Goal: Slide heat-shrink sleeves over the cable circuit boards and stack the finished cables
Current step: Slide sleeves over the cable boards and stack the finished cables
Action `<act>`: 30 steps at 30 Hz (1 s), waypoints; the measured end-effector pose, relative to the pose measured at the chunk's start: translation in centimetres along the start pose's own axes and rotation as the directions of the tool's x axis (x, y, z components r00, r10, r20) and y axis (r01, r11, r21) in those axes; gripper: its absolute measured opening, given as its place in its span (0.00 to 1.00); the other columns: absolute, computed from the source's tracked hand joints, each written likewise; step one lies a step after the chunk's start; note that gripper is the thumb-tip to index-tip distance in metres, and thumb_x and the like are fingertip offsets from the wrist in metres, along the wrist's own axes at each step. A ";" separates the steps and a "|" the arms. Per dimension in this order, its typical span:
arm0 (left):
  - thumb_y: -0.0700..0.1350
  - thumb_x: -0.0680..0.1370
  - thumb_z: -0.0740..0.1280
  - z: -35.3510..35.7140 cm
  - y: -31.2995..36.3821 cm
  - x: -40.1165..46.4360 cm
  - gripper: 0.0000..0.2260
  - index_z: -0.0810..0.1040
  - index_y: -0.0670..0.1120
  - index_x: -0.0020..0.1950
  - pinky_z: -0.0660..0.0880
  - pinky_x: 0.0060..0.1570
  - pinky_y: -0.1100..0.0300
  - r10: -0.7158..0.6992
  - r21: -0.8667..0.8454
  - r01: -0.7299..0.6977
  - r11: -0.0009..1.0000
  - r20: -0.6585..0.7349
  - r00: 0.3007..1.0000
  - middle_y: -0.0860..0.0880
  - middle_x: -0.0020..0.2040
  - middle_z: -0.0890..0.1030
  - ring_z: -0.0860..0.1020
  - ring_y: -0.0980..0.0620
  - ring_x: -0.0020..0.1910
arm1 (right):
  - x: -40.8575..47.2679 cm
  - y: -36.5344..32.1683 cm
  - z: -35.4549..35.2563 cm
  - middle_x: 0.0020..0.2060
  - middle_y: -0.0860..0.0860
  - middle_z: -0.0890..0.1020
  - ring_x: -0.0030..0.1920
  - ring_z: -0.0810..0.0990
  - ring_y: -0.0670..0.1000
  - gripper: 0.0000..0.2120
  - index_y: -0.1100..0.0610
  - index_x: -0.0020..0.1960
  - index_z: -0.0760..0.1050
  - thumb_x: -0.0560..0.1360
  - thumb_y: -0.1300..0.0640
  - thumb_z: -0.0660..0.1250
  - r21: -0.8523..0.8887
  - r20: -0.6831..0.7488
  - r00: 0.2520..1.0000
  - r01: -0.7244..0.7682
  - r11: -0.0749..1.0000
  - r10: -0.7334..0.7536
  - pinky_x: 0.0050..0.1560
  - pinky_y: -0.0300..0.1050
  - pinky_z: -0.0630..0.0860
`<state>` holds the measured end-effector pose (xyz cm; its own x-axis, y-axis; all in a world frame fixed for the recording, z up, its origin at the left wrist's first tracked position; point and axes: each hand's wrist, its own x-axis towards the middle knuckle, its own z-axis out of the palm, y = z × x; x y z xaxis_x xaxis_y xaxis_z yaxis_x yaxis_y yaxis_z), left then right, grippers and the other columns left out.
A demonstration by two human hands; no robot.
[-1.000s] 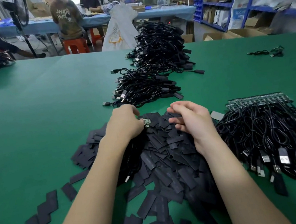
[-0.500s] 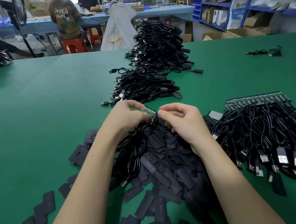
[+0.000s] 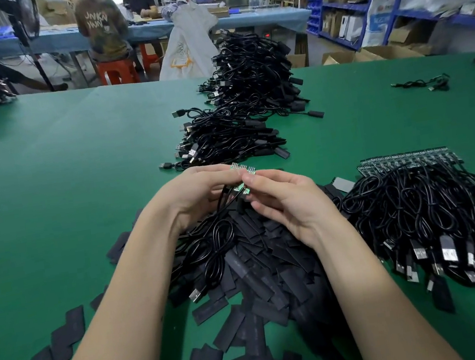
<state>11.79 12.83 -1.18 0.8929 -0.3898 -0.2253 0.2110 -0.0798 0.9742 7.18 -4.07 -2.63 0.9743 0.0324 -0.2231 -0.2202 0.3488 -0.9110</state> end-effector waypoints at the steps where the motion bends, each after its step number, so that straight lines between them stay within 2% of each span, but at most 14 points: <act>1: 0.46 0.71 0.73 -0.1 0.0 0.0 0.10 0.86 0.46 0.51 0.79 0.41 0.64 -0.006 0.001 0.006 1.000 0.011 1.000 0.47 0.49 0.85 0.82 0.55 0.41 | 0.0 0.0 0.1 0.39 0.52 0.87 0.37 0.85 0.47 0.03 0.53 0.37 0.88 0.67 0.58 0.81 0.014 0.002 1.000 -0.013 1.000 0.013 0.39 0.36 0.80; 3: 0.48 0.68 0.73 -0.2 0.1 -0.1 0.10 0.87 0.48 0.48 0.78 0.46 0.62 -0.026 0.011 0.026 1.000 0.027 0.999 0.47 0.50 0.85 0.81 0.54 0.45 | 0.1 0.0 0.2 0.37 0.52 0.86 0.35 0.84 0.46 0.03 0.55 0.36 0.88 0.64 0.59 0.81 0.069 0.014 0.998 -0.056 0.996 0.056 0.37 0.34 0.80; 5: 0.49 0.68 0.72 -0.3 0.1 -0.2 0.13 0.86 0.48 0.51 0.76 0.53 0.59 -0.050 0.024 0.049 0.999 0.043 0.998 0.45 0.54 0.84 0.79 0.51 0.50 | 0.0 0.0 0.4 0.35 0.52 0.85 0.33 0.83 0.45 0.04 0.56 0.35 0.87 0.60 0.60 0.80 0.139 0.045 0.993 -0.116 0.983 0.111 0.34 0.33 0.79; 6: 0.48 0.69 0.72 -0.3 0.1 -0.2 0.14 0.85 0.47 0.52 0.77 0.52 0.59 -0.055 0.014 0.055 0.998 0.062 0.997 0.44 0.54 0.84 0.79 0.50 0.50 | 0.0 0.1 0.4 0.34 0.52 0.85 0.32 0.83 0.45 0.05 0.57 0.34 0.87 0.59 0.60 0.79 0.177 0.060 0.989 -0.144 0.974 0.135 0.33 0.33 0.79; 8: 0.48 0.69 0.72 -0.4 0.2 -0.3 0.14 0.84 0.45 0.52 0.79 0.44 0.62 -0.060 -0.042 0.064 0.997 0.091 0.994 0.45 0.49 0.83 0.80 0.52 0.44 | -0.1 0.1 0.5 0.33 0.53 0.84 0.31 0.83 0.46 0.10 0.59 0.39 0.86 0.58 0.61 0.79 0.237 0.084 0.983 -0.178 0.955 0.162 0.32 0.34 0.79; 10: 0.46 0.68 0.72 -0.4 0.2 -0.4 0.11 0.85 0.46 0.49 0.78 0.37 0.64 -0.071 -0.094 0.079 0.992 0.089 0.994 0.47 0.43 0.83 0.79 0.53 0.39 | -0.2 0.0 0.7 0.34 0.53 0.84 0.32 0.83 0.46 0.15 0.60 0.45 0.83 0.59 0.62 0.79 0.264 0.102 0.980 -0.193 0.945 0.172 0.32 0.34 0.79; 12: 0.44 0.67 0.73 -0.4 0.1 -0.4 0.06 0.87 0.46 0.42 0.77 0.32 0.66 -0.090 -0.156 0.102 0.982 0.079 0.993 0.49 0.38 0.84 0.80 0.55 0.35 | -0.1 0.0 0.8 0.34 0.53 0.84 0.32 0.83 0.47 0.14 0.61 0.45 0.84 0.59 0.62 0.79 0.285 0.118 0.977 -0.204 0.937 0.177 0.32 0.34 0.79; 15: 0.42 0.67 0.74 -0.3 0.3 -0.3 0.03 0.87 0.45 0.38 0.79 0.31 0.66 -0.090 -0.303 0.116 0.946 0.099 0.991 0.49 0.37 0.84 0.81 0.56 0.32 | -0.2 -0.1 0.9 0.36 0.53 0.85 0.33 0.84 0.47 0.07 0.59 0.38 0.87 0.60 0.61 0.78 0.314 0.153 0.975 -0.202 0.928 0.161 0.33 0.34 0.79; 17: 0.45 0.68 0.75 -0.7 0.4 -0.2 0.04 0.87 0.47 0.41 0.79 0.37 0.65 -0.062 -0.238 0.081 0.968 0.086 0.994 0.50 0.39 0.84 0.81 0.55 0.36 | -0.2 -0.2 0.8 0.36 0.52 0.85 0.34 0.84 0.46 0.07 0.56 0.37 0.87 0.59 0.59 0.79 0.254 0.137 0.983 -0.151 0.955 0.119 0.33 0.34 0.79; 18: 0.47 0.69 0.75 -0.9 0.3 -0.1 0.05 0.87 0.48 0.43 0.79 0.42 0.64 -0.048 -0.150 0.054 0.987 0.044 0.998 0.50 0.41 0.85 0.81 0.54 0.39 | -0.3 -0.3 0.7 0.36 0.51 0.85 0.34 0.83 0.45 0.07 0.55 0.37 0.88 0.59 0.57 0.80 0.215 0.121 0.987 -0.126 0.968 0.102 0.33 0.34 0.79; 20: 0.49 0.71 0.77 -1.2 -0.2 0.4 0.07 0.87 0.48 0.47 0.74 0.51 0.58 -0.009 0.034 0.015 0.999 -0.162 0.987 0.47 0.42 0.83 0.78 0.49 0.40 | -0.3 -0.6 0.4 0.36 0.50 0.85 0.34 0.83 0.44 0.10 0.54 0.39 0.87 0.59 0.55 0.81 0.141 0.095 0.992 -0.100 0.985 0.087 0.32 0.34 0.78; 23: 0.49 0.73 0.78 -1.3 -1.1 1.3 0.06 0.85 0.48 0.42 0.72 0.44 0.58 0.110 0.186 -0.028 0.982 -0.451 0.886 0.48 0.35 0.77 0.71 0.51 0.33 | -0.5 -1.2 -0.5 0.36 0.48 0.84 0.34 0.82 0.44 0.10 0.53 0.42 0.86 0.62 0.54 0.80 0.086 0.112 0.991 -0.081 0.993 0.071 0.32 0.33 0.77; 26: 0.49 0.72 0.79 -1.2 -1.6 1.6 0.08 0.83 0.48 0.44 0.73 0.39 0.61 0.184 0.288 -0.026 0.957 -0.538 0.823 0.51 0.36 0.80 0.74 0.54 0.32 | -1.0 -1.8 -1.0 0.35 0.47 0.83 0.35 0.82 0.44 0.02 0.50 0.37 0.87 0.65 0.55 0.78 0.056 0.218 0.975 -0.068 0.996 0.054 0.33 0.32 0.78; 30: 0.49 0.73 0.77 -1.6 -1.8 1.4 0.08 0.80 0.50 0.39 0.78 0.45 0.58 0.259 0.382 -0.003 0.924 -0.620 0.740 0.52 0.38 0.82 0.80 0.50 0.38 | -1.1 -1.9 -1.5 0.35 0.49 0.83 0.35 0.83 0.46 0.02 0.52 0.37 0.86 0.65 0.57 0.78 0.072 0.221 0.973 -0.086 0.994 0.068 0.33 0.33 0.79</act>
<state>13.25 13.89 -3.29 0.9624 0.2599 0.0790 0.0399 -0.4231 0.9052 6.47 -6.14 -1.17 0.9436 0.2620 -0.2025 -0.2989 0.4109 -0.8613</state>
